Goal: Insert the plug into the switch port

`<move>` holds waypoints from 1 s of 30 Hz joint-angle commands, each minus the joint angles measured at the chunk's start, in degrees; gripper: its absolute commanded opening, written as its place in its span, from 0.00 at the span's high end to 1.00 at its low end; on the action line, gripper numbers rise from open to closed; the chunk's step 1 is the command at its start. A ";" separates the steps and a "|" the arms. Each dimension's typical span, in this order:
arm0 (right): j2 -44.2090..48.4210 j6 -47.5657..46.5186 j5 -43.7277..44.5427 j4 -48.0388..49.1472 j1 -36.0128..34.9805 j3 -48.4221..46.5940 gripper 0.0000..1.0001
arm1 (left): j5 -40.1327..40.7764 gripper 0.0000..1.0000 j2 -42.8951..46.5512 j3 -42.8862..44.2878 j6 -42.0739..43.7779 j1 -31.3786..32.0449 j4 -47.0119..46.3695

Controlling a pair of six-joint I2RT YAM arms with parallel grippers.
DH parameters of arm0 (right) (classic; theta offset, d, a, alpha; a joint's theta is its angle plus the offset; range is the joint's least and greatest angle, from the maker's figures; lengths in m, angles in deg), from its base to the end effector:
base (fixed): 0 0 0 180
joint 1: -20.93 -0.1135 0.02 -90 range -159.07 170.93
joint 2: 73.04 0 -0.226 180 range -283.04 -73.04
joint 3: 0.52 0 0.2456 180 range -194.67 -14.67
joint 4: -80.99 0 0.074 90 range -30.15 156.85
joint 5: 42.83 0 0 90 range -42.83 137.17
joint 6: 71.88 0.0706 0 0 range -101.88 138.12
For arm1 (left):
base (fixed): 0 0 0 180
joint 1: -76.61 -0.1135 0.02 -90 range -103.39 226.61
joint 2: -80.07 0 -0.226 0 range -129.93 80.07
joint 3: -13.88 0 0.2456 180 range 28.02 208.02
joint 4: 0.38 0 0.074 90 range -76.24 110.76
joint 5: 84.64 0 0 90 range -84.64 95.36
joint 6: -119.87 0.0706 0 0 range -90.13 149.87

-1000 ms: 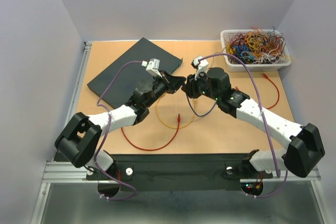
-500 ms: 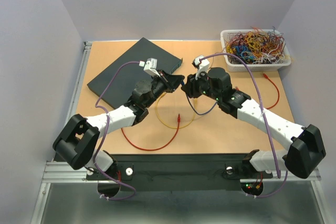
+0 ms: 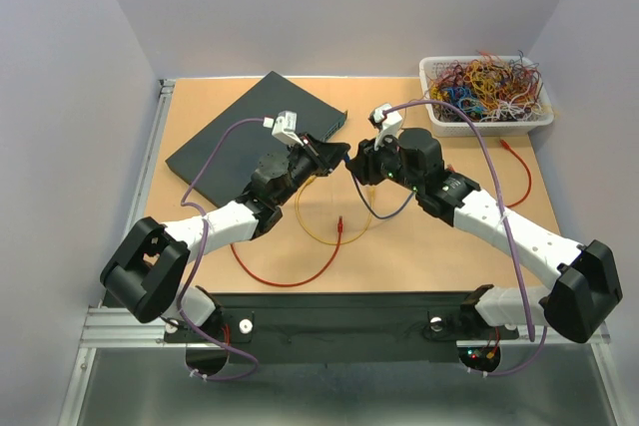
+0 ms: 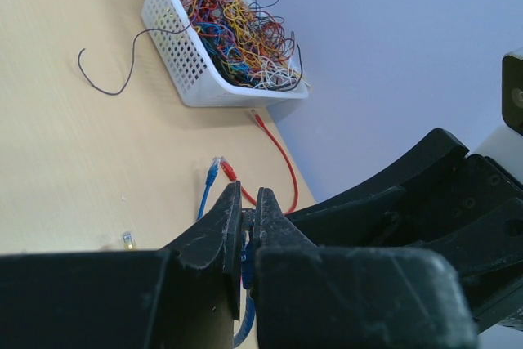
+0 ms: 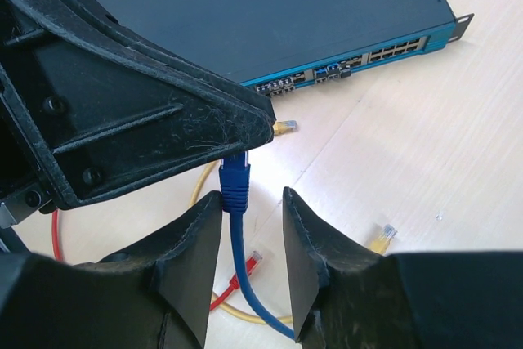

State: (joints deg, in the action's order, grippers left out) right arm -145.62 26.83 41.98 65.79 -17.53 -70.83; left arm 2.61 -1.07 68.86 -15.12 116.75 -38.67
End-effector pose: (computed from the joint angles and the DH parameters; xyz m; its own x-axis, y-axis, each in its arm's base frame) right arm 0.2587 0.2136 0.2761 -0.3364 -0.0746 -0.9388 -0.6435 0.7461 0.1713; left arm 0.2630 -0.2262 0.2589 -0.3670 -0.6143 -0.6986 0.5943 0.4229 -0.6841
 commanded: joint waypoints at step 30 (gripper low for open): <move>1.39 1.31 7.56 5.19 -0.39 -1.14 0.99 | 5.38 0.96 3.62 -1.99 0.34 -0.94 1.00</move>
State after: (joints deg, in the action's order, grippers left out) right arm -146.41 28.25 43.83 66.53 -18.09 -70.83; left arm 4.73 -0.46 67.90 -16.44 116.64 -38.80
